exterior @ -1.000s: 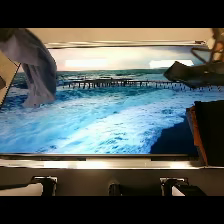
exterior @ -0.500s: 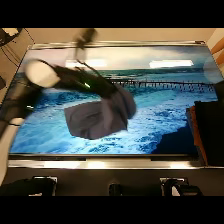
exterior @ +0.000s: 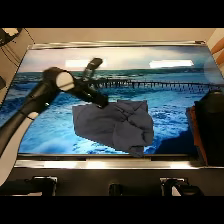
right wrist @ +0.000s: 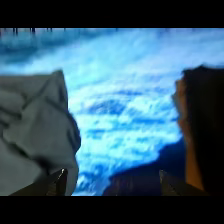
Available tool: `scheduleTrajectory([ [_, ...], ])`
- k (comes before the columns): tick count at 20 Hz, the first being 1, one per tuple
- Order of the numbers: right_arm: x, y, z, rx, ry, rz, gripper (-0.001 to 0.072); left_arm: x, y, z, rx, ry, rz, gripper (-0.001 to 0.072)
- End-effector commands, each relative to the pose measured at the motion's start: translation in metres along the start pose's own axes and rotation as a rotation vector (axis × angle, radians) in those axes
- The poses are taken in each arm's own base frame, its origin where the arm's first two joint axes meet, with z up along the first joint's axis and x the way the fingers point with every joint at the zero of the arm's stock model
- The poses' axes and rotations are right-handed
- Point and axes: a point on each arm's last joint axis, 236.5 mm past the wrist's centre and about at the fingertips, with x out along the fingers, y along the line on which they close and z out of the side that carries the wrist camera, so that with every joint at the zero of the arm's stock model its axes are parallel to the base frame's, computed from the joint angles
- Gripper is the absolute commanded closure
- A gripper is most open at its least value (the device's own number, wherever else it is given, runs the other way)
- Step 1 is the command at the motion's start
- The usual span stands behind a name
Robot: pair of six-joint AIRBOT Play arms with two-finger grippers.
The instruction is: Fold the shirts.
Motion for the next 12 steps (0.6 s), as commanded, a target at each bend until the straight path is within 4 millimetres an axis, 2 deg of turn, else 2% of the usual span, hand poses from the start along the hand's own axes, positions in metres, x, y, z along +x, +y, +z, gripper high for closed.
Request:
scheduleTrajectory([
  [1, 0.080, 0.035, -0.033, -0.010, 0.240, 0.144, 0.0039, -0.028, 0.124, -0.029, -0.203, 0.077, 0.209, -0.0013],
  [3, 0.126, 0.047, -0.040, 0.023, 0.301, 0.188, 0.0038, -0.023, 0.163, -0.050, -0.323, 0.104, 0.226, -0.0013],
  [5, 0.161, 0.058, -0.031, 0.066, 0.299, 0.227, 0.0039, -0.006, 0.184, -0.072, -0.409, 0.131, 0.203, -0.0012],
  [7, 0.198, 0.064, -0.008, 0.161, 0.236, 0.244, 0.0039, 0.019, 0.193, -0.094, -0.484, 0.157, 0.175, -0.0013],
  [9, 0.232, 0.064, 0.012, 0.220, 0.171, 0.241, 0.0039, 0.050, 0.192, -0.113, -0.548, 0.189, 0.133, -0.0013],
  [11, 0.259, 0.062, 0.015, 0.239, 0.162, 0.231, 0.0040, 0.078, 0.186, -0.123, -0.589, 0.227, 0.084, -0.0013],
  [12, 0.271, 0.062, 0.012, 0.248, 0.173, 0.230, 0.0040, 0.091, 0.183, -0.121, -0.611, 0.225, 0.058, -0.0012],
])
